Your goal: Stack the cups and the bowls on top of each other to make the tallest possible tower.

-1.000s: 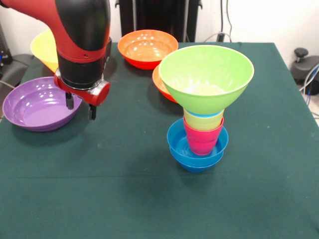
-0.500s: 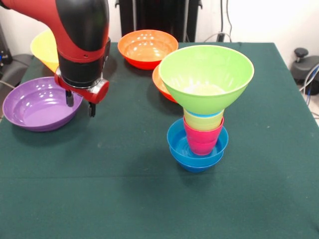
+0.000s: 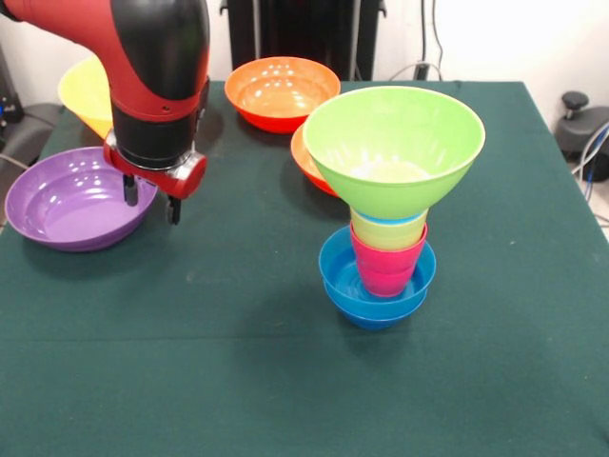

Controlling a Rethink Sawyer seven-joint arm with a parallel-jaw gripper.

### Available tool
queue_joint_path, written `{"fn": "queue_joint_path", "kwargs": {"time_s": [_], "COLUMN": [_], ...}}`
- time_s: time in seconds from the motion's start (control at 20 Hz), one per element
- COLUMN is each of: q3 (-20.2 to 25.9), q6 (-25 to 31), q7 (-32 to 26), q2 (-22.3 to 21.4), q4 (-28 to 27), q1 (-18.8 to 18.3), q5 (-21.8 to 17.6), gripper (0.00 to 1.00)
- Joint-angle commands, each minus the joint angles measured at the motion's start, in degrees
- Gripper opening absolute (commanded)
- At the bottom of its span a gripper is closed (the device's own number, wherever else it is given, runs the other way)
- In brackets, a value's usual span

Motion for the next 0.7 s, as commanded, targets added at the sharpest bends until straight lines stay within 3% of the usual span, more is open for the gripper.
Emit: {"fn": "queue_joint_path", "kwargs": {"time_s": [0.05,0.7], "q3": [6.4,7.1], "q6": [-3.0,-3.2], "q7": [-3.6,-3.8], "q2": [2.2,3.1], "q4": [2.8,2.2], "q1": [-0.5,-1.4], "q5": [-4.7,-6.0], "gripper": [1.00,1.00]}}
